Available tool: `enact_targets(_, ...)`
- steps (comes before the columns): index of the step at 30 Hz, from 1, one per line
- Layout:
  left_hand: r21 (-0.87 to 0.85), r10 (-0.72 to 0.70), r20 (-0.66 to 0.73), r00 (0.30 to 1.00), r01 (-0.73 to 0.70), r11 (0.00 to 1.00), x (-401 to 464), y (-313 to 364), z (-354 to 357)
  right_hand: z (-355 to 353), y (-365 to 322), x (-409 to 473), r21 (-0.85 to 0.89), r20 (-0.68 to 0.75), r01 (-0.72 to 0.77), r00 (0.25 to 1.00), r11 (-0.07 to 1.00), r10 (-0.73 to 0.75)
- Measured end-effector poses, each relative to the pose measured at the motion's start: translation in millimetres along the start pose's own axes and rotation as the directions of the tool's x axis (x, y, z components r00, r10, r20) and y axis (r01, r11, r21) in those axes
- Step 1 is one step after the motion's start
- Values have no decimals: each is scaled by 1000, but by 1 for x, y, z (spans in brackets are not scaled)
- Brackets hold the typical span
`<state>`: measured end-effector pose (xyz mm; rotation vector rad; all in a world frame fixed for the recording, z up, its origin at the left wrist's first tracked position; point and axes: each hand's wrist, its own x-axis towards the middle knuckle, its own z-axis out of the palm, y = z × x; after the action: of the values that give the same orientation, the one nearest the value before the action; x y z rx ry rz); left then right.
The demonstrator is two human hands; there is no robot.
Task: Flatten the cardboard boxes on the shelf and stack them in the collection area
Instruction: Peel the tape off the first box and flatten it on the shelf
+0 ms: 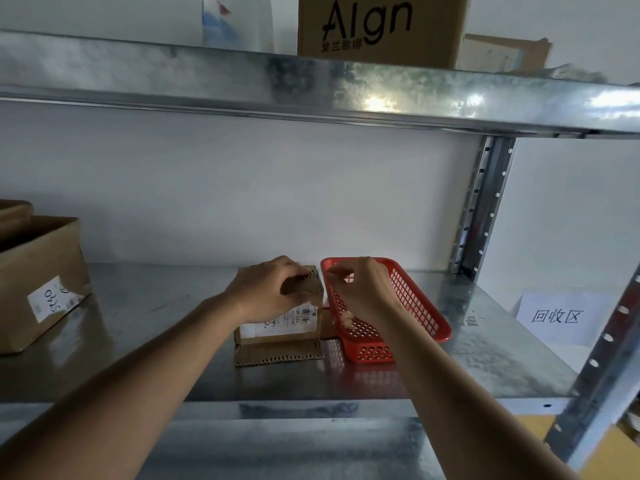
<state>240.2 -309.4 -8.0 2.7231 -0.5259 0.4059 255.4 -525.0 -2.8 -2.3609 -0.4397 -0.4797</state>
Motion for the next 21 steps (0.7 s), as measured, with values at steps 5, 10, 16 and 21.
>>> enact_targets(5, -166, 17, 28, 999, -12, 986, -6, -5, -8, 7, -18, 2, 6, 145, 108, 984, 994, -108)
enact_targets(10, -113, 65, 57, 996, -59, 992, -19, -18, -27, 14, -27, 4, -35, 160, 150, 977, 988, -142)
enact_targets(16, 73, -148, -57, 987, 152, 986, -40, -41, -39, 24, -50, 6, 85, 168, 96, 980, 992, -109)
enact_targets(21, -130, -190, -152, 970, 171, 977, -60, -58, -41, 32, -71, 8, 374, 252, -165, 965, 913, 71)
